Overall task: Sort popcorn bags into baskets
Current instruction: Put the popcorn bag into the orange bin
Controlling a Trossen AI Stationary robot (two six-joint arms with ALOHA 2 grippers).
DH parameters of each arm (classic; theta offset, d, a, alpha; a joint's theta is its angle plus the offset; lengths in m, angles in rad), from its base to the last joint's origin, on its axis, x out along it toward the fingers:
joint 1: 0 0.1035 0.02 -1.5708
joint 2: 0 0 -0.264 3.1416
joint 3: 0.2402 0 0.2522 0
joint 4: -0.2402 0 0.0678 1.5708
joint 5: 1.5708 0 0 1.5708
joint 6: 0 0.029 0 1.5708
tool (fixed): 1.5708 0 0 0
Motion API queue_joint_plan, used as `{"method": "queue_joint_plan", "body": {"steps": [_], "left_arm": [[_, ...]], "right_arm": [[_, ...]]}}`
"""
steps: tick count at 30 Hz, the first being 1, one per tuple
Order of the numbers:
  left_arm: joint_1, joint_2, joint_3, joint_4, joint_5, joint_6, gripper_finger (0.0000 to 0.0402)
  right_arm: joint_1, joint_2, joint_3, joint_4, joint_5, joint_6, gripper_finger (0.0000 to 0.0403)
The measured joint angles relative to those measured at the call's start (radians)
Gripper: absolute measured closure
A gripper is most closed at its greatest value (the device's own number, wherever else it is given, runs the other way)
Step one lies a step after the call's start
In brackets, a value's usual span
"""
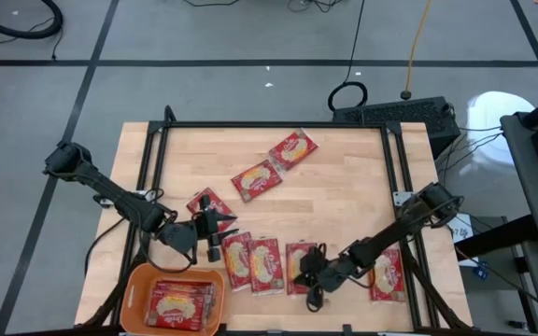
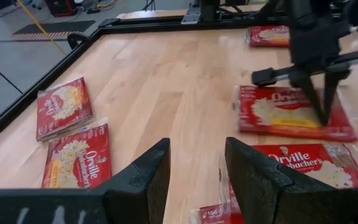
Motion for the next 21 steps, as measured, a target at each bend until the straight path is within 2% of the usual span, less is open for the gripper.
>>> {"method": "queue_joint_plan", "body": {"steps": [10,15,18,21], "left_arm": [[0.014,0.000,0.000,0.002,0.000,-0.001,0.0243],[0.014,0.000,0.000,0.002,0.000,-0.001,0.0243],[0.013,0.000,0.000,0.000,0.001,-0.003,0.0243],[0.013,0.000,0.000,-0.007,0.012,-0.005,0.0243]], "right_arm": [[-0.148,0.001,0.002,-0.151,0.222,0.018,0.0397],[-0.229,-0.015,-0.006,-0.083,0.299,-0.030,0.0397],[-0.259,-0.083,-0.003,-0.039,0.311,-0.099,0.0397],[-0.273,-0.176,-0.002,-0.119,0.307,-0.167,0.0394]]}}
